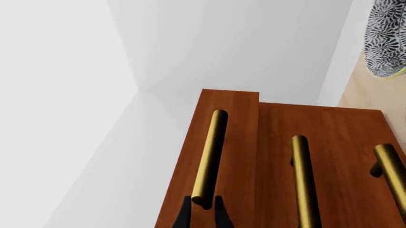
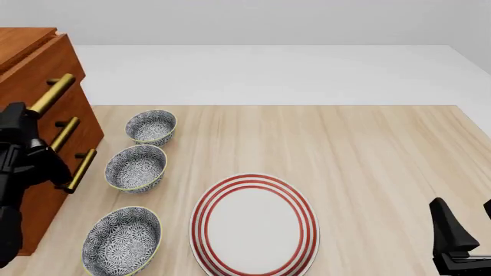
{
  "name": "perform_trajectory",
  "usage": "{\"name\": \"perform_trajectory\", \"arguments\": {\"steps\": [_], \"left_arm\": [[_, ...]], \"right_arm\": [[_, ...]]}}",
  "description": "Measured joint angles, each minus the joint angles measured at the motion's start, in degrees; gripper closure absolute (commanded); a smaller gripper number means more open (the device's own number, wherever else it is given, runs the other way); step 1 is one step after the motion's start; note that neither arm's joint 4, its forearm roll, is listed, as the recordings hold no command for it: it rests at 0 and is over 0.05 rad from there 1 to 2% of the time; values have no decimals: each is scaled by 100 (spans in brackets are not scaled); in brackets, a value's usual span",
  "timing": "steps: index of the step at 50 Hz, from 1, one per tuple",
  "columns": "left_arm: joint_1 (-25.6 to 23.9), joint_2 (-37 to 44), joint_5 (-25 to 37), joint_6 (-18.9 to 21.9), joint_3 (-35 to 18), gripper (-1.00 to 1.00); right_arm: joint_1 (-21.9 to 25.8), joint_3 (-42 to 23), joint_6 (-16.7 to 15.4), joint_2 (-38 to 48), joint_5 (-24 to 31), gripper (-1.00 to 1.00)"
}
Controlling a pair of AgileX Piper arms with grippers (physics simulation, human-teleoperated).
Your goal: Open the top drawer of the cabinet.
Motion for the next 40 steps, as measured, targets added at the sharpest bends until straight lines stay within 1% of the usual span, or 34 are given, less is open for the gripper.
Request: {"name": "perform_trajectory", "arguments": {"steps": [29,40], "left_arm": [[-184,-156,222,50,15,100],[-206,-139,187,47,35,100]], "right_arm": [[0,0,0,0,0,-100],[0,0,0,0,0,-100]]}}
